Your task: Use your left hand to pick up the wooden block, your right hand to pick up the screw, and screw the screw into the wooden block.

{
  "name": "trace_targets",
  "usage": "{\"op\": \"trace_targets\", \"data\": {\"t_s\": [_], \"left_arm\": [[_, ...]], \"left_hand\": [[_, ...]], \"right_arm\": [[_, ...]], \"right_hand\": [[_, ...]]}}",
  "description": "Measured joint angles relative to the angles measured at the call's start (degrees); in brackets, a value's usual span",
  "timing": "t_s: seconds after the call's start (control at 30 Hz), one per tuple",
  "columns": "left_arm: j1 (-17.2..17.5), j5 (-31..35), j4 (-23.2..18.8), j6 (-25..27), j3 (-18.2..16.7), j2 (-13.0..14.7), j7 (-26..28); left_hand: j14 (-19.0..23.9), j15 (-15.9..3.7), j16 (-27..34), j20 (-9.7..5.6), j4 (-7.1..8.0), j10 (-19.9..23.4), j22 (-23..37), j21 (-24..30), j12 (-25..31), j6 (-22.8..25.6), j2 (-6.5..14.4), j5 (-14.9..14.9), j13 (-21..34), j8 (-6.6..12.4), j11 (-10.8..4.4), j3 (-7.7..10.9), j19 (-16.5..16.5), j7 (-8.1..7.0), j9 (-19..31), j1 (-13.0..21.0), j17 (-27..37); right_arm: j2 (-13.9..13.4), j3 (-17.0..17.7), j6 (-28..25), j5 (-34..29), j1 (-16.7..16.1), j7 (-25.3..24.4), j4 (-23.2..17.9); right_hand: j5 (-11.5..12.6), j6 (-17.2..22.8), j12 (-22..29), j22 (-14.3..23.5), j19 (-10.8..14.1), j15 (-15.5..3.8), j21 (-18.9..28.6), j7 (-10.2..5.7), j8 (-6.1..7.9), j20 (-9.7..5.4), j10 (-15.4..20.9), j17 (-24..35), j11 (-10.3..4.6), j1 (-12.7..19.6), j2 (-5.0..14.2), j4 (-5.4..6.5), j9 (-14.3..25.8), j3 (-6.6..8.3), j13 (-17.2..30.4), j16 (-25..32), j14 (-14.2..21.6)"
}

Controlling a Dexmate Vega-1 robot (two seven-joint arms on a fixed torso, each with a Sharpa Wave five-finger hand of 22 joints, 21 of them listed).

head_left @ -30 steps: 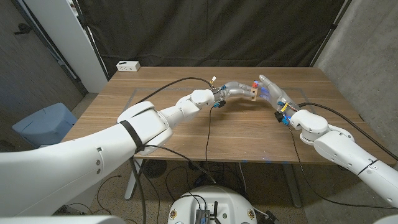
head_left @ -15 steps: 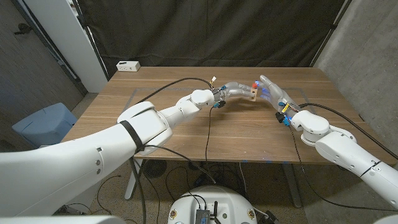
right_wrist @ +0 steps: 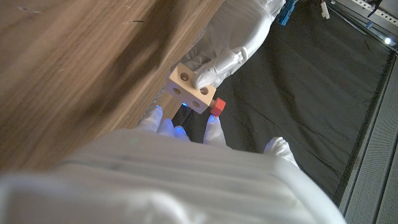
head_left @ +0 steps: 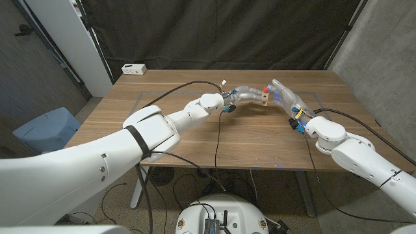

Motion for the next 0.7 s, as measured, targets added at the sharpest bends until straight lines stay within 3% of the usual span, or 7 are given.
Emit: {"op": "trace_targets", "data": {"t_s": [0.7], "left_arm": [[0.15, -0.08, 0.0, 0.1, 0.09, -0.14, 0.01]], "left_hand": [[0.0, 0.0, 0.0, 0.0, -0.02, 0.0, 0.0, 0.0, 0.0, -0.02, 0.0, 0.09, 0.0, 0.06, 0.0, -0.02, 0.0, 0.01, 0.03, 0.0, 0.0]], "right_arm": [[-0.52, 0.94, -0.22, 0.48, -2.58, -0.84, -1.93]], "right_hand": [[0.0, 0.0, 0.0, 0.0, 0.0, 0.0, 0.0, 0.0, 0.0, 0.0, 0.0, 0.01, 0.0, 0.0, 0.0, 0.0, 0.0, 0.0, 0.0, 0.0, 0.0]]}}
